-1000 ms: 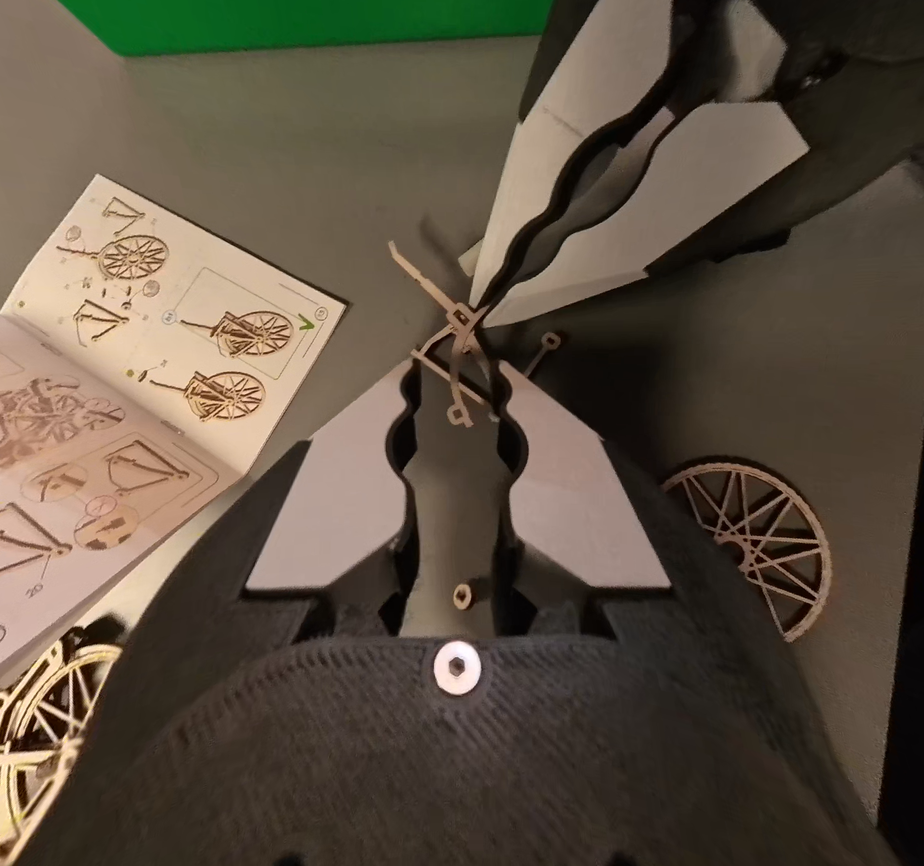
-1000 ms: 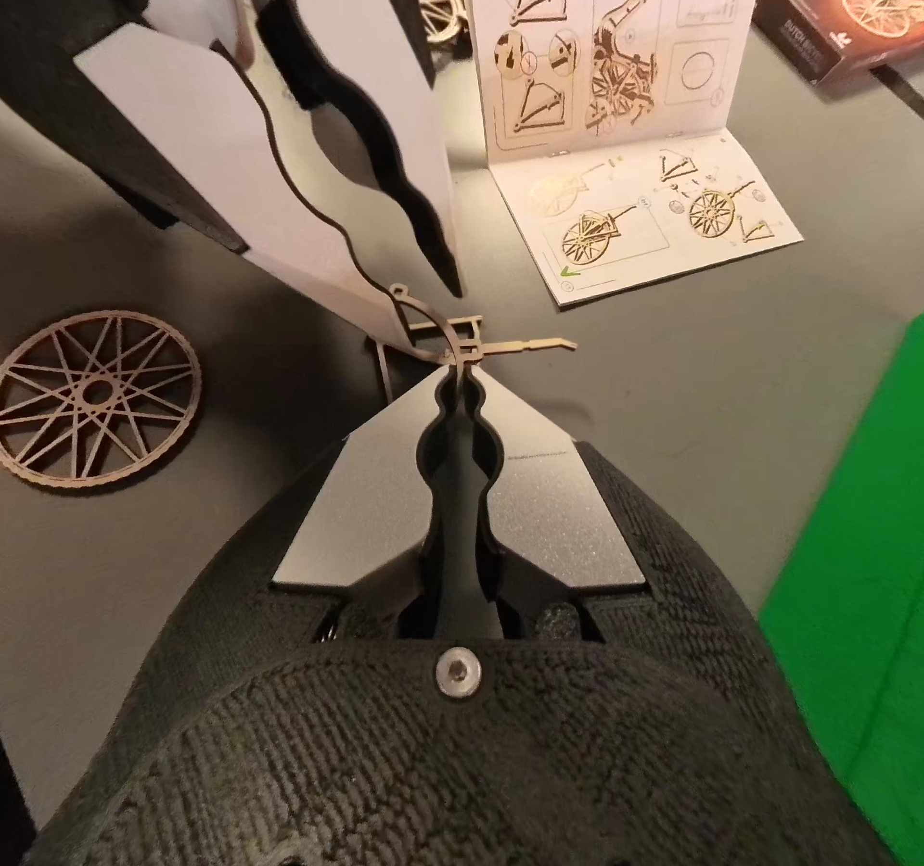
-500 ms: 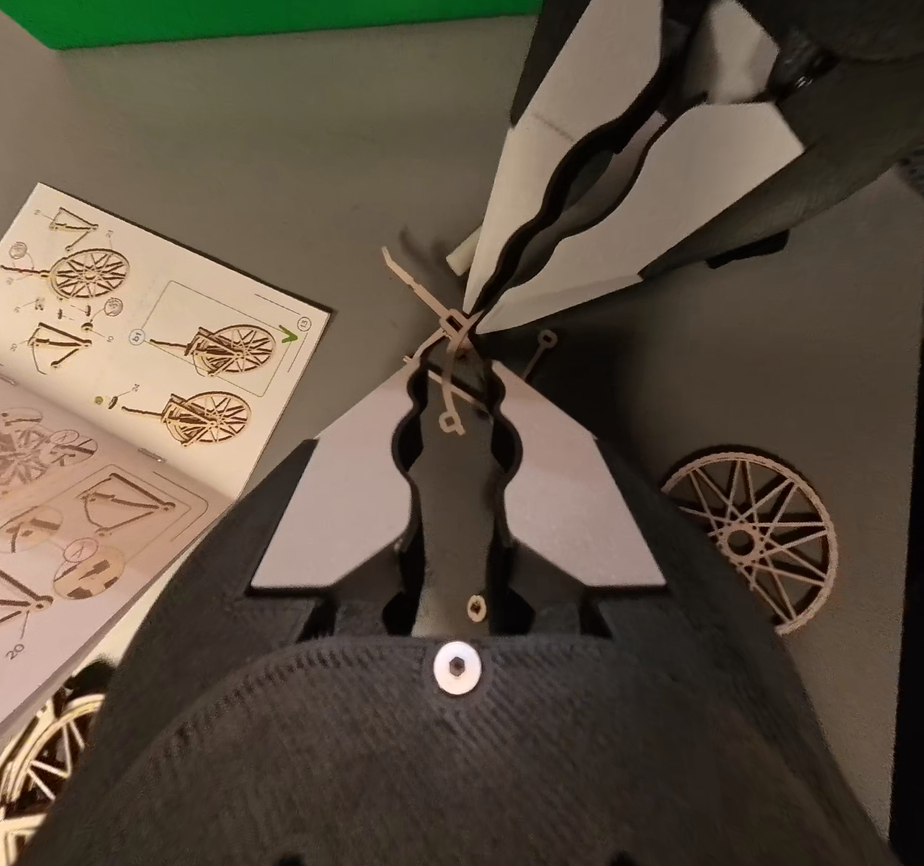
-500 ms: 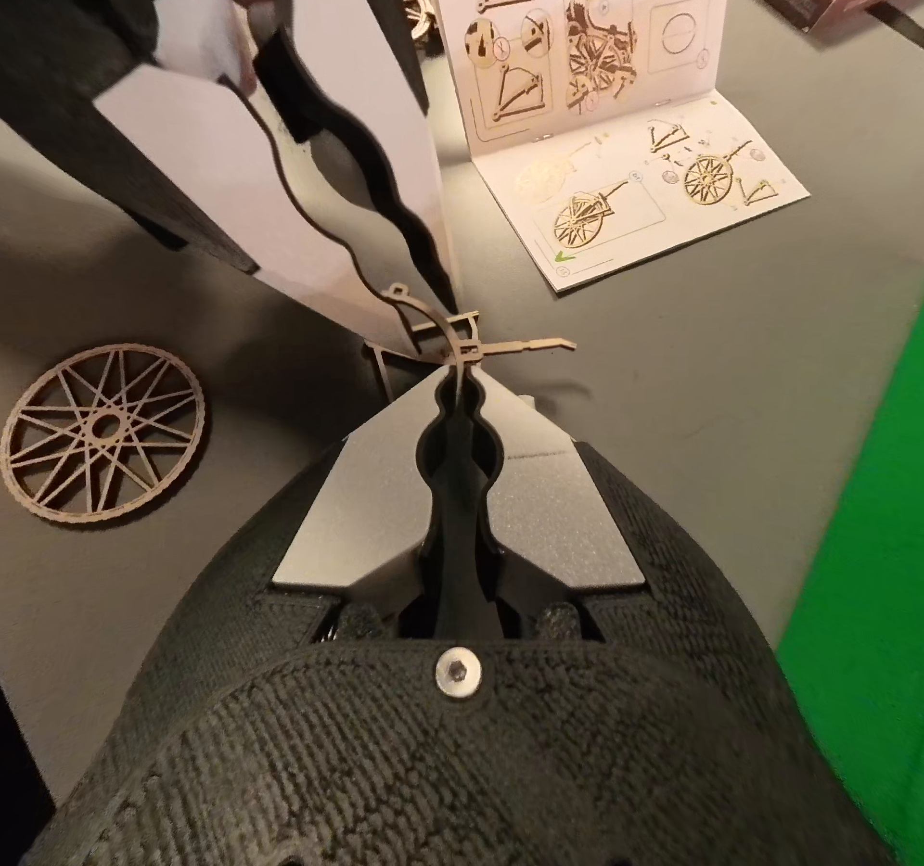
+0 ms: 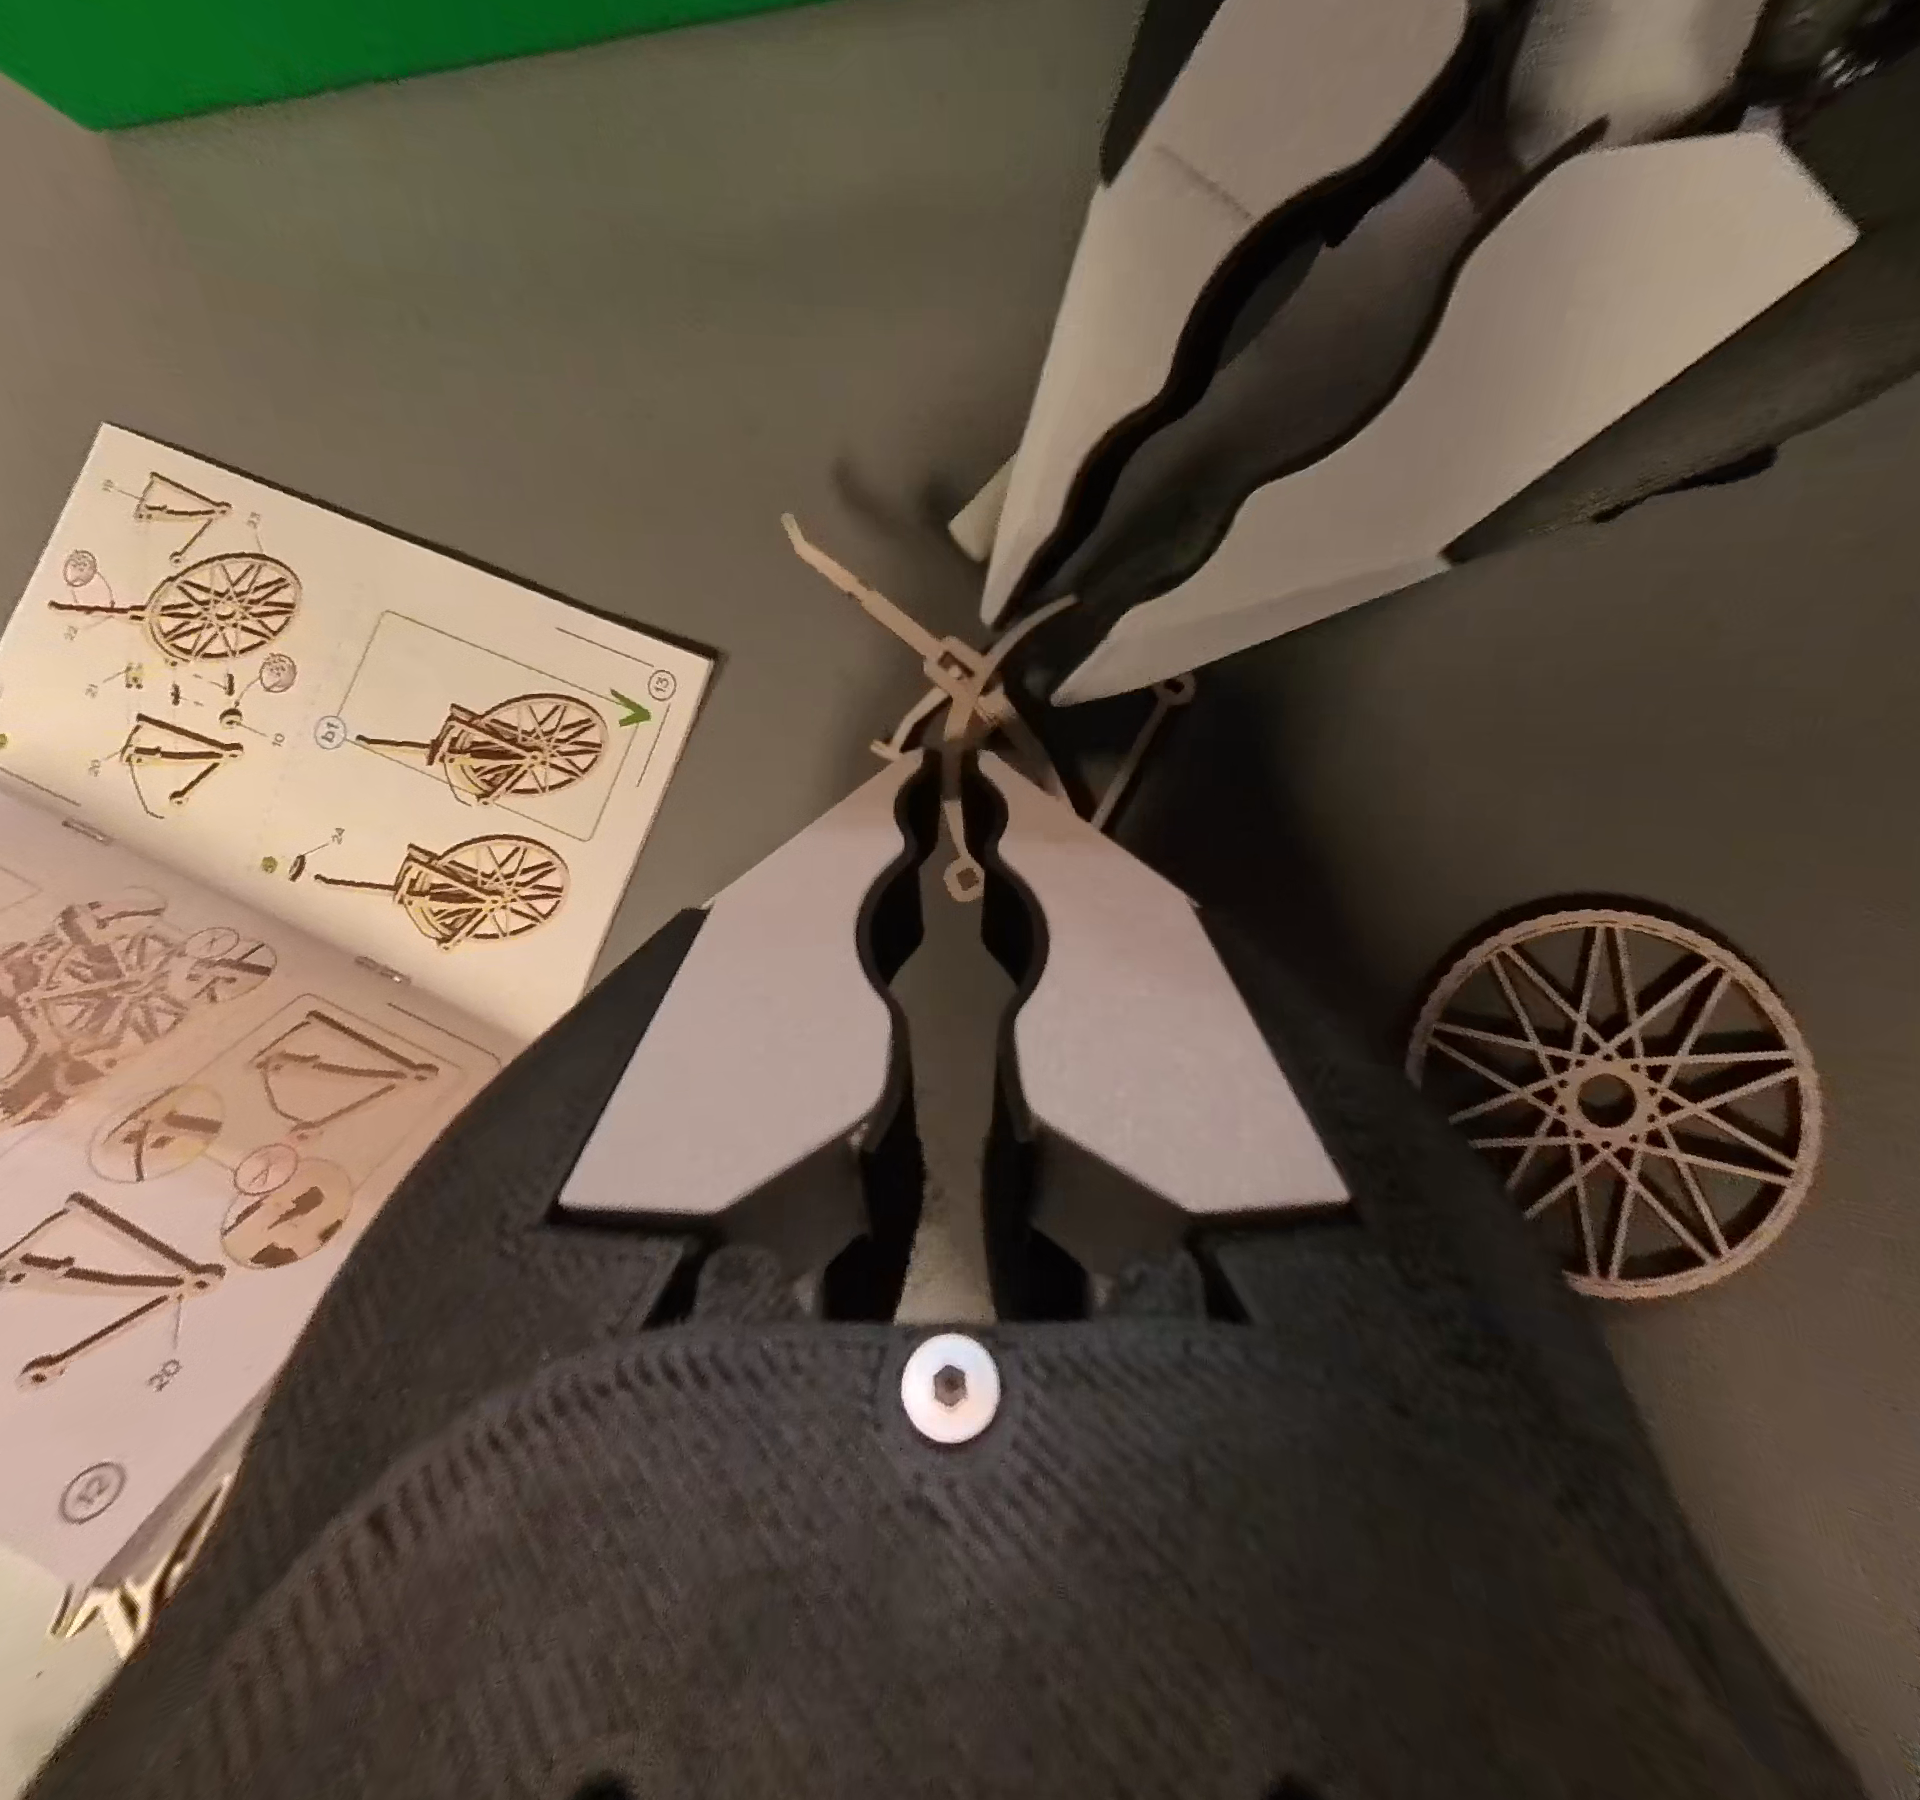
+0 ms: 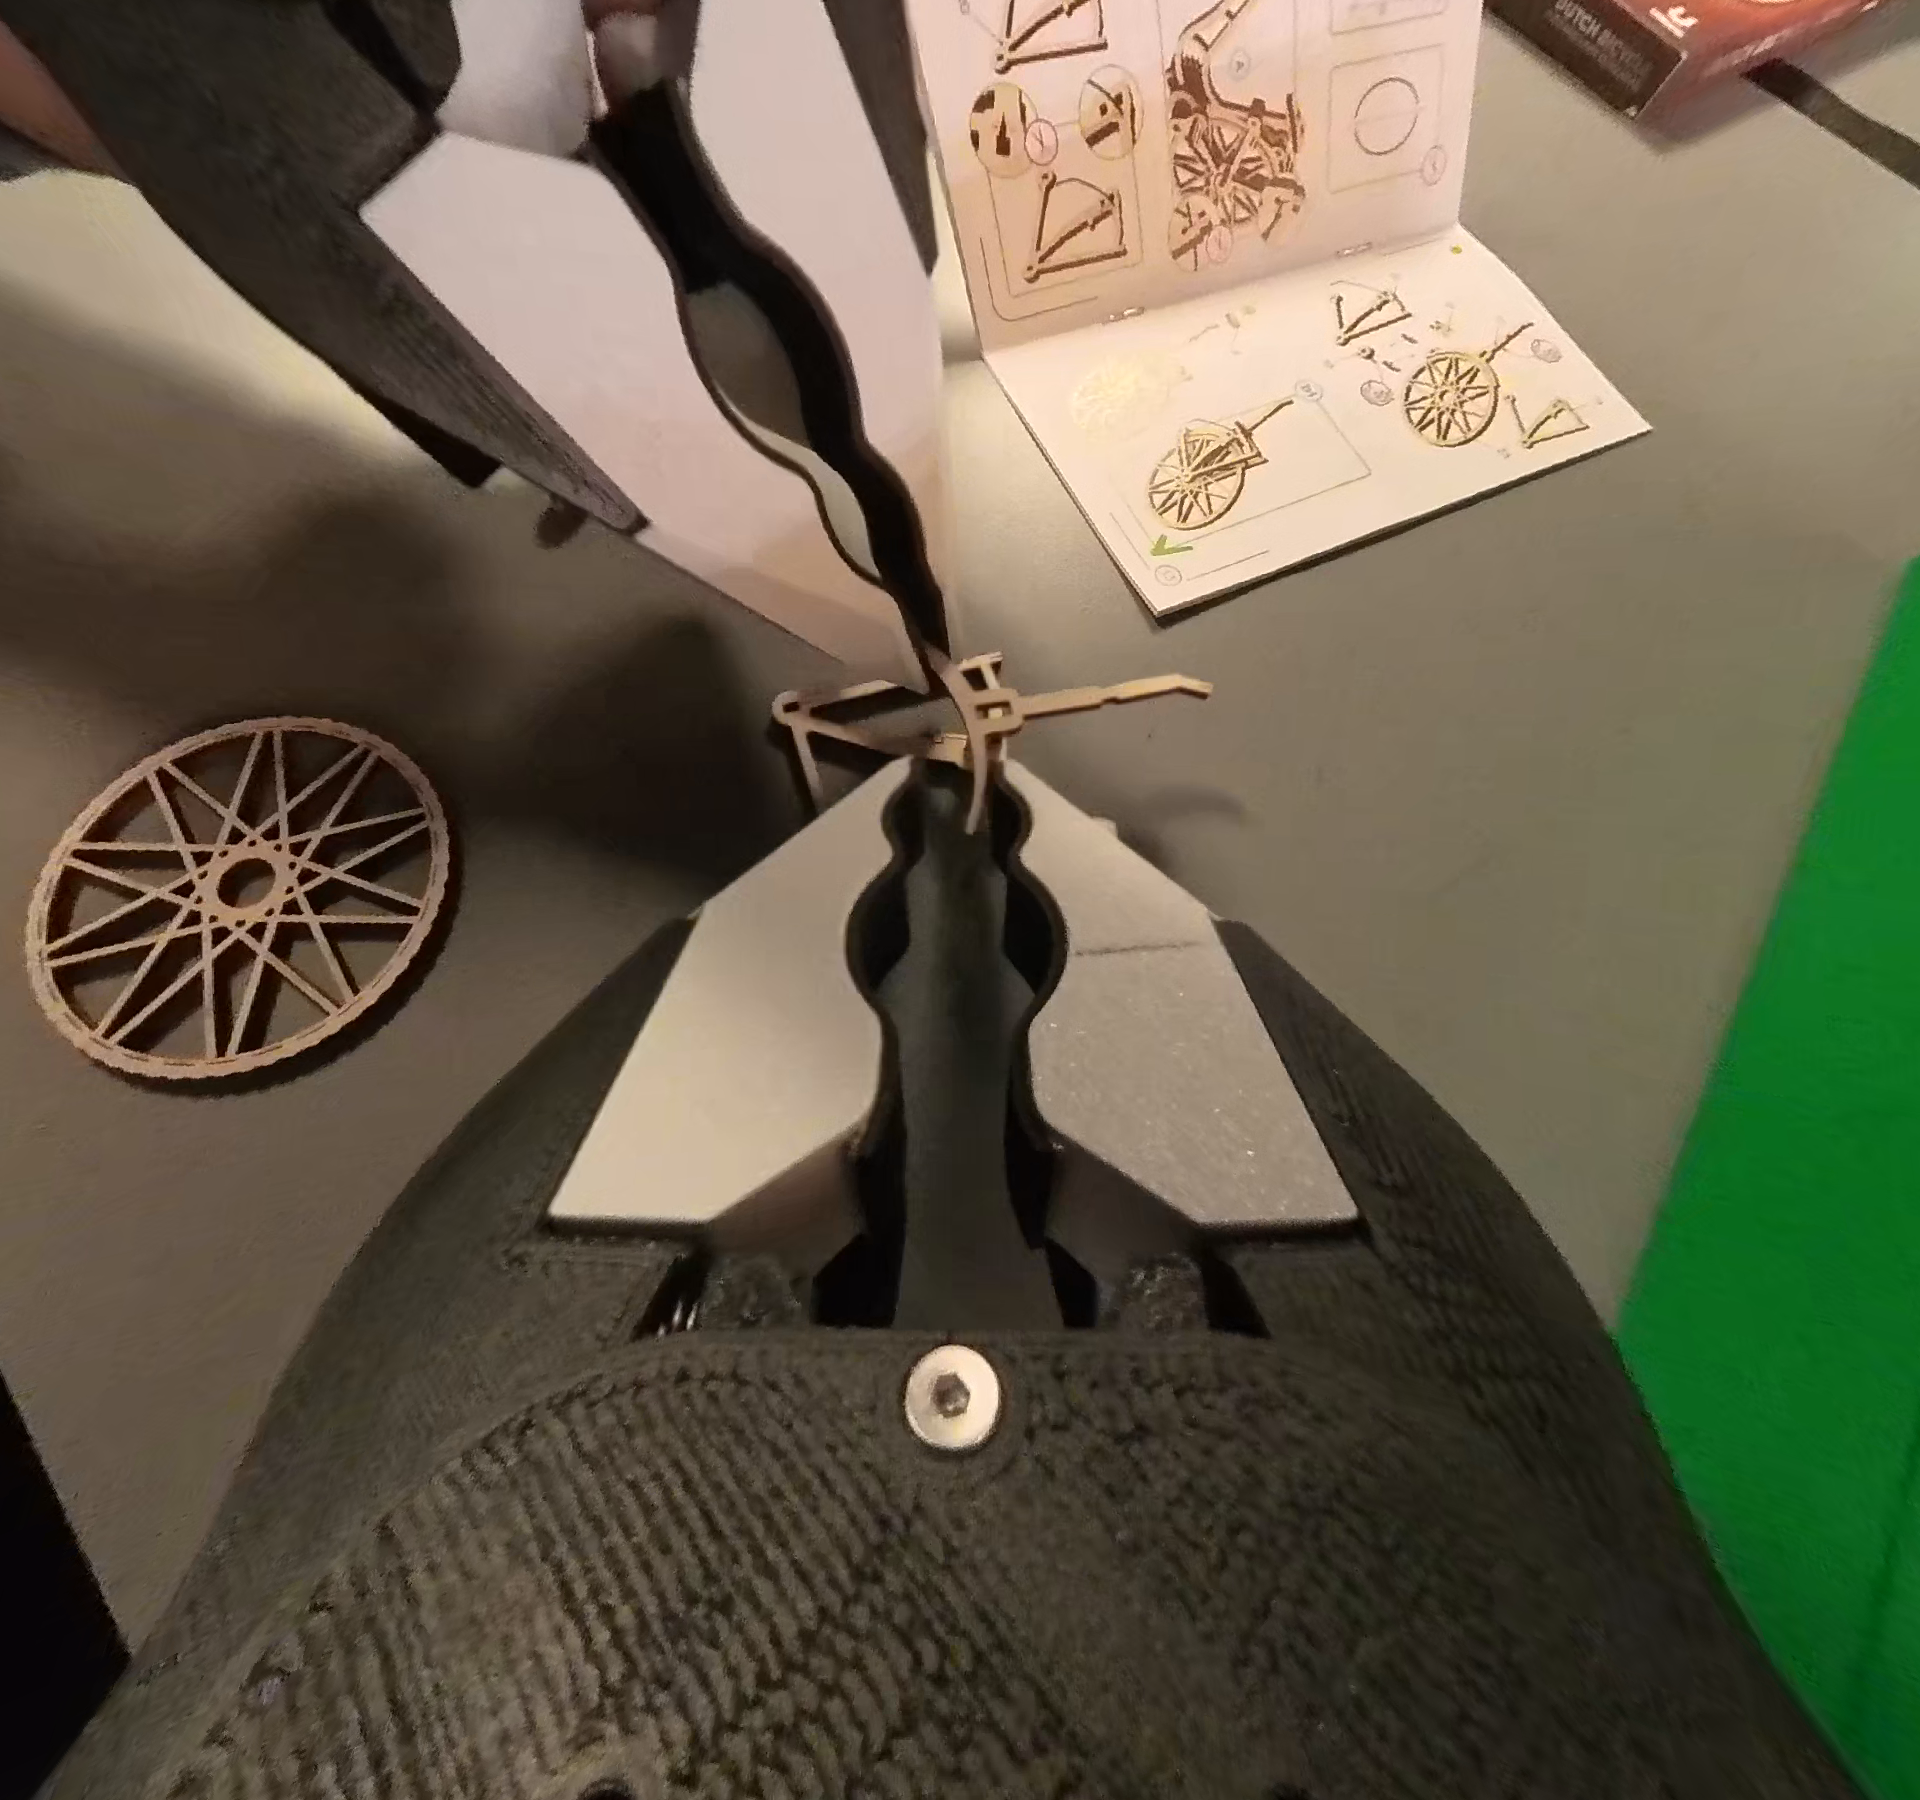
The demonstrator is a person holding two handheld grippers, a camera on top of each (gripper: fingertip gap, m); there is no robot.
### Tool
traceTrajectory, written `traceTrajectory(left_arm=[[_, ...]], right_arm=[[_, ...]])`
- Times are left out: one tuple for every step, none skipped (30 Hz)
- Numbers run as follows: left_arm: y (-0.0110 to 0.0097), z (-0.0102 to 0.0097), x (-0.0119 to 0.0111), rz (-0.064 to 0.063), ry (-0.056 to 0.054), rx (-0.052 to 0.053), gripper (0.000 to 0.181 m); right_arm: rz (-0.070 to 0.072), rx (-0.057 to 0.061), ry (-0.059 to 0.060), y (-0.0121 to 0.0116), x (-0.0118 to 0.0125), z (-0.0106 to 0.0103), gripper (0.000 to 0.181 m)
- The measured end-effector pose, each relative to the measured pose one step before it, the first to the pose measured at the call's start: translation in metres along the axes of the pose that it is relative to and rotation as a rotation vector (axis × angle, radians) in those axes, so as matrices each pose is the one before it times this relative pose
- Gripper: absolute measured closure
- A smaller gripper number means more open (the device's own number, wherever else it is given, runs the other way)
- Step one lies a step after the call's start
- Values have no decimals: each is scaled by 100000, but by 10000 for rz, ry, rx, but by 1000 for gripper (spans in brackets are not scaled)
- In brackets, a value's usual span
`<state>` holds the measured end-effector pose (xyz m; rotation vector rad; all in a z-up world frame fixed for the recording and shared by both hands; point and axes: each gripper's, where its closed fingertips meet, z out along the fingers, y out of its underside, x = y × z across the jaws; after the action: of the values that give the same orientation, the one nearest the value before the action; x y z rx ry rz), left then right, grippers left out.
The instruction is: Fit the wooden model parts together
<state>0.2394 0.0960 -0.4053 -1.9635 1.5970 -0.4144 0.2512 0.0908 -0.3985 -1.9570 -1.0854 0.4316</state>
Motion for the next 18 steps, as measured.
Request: traceTrajectory(left_arm=[[-42, -52, 53, -26, 70, 12, 179], [60, -5, 93, 37, 80, -46, 179], [40, 26, 63, 67, 49, -31, 178], [74, 45, 49, 74, 37, -54, 178], [74, 51, 24, 68, 36, -63, 178], [60, 66, 14, 34, 45, -63, 178], [-11, 19, -51, 27, 14, -14, 178], [-37, 3, -23, -9, 39, -10, 178], [-33, 13, -6, -35, 54, -5, 179], [-49, 30, 0, -35, 42, 7, 179], [-5, 34, 18, -10, 30, -9, 178], [-14, 16, 4, 21, 13, -20, 178], [-47, 9, -25, 7, -20, -3, 178], [-9, 28, -36, -12, -12, -21, 178], [-25, 11, 2, 2, 2, -22, 179], [-27, 18, 6, -5, 13, -33, 178], [-31, 11, -3, 6, 18, -42, 179], [-34, 9, -5, 50, 16, -43, 178]], right_arm=[[40, -27, -10, 49, 74, 17, 176], [13, -32, -30, 56, 65, 13, 180], [-25, -35, -43, 58, -3, 18, 181], [-29, -58, -46, 77, -72, 43, 181], [-60, -73, 18, 87, -35, 52, 181], [-64, -46, 74, 51, 14, 45, 181], [0, -9, 74, -1, 34, -1, 181], [79, -13, 33, 21, 26, -6, 181], [67, -2, 35, 11, 43, -22, 181], [34, 0, 46, 20, 50, -24, 181], [31, -1, 34, 5, 16, -23, 181], [35, -4, 55, -5, 40, -8, 181], [33, -8, 75, 3, 62, 1, 181], [35, -23, 56, 22, 41, -5, 181], [87, -35, 27, 18, 19, -11, 181], [125, -38, 6, 4, 29, -29, 181], [103, -36, 14, 4, 24, -37, 181], [68, -42, -6, 7, -6, -23, 181]])
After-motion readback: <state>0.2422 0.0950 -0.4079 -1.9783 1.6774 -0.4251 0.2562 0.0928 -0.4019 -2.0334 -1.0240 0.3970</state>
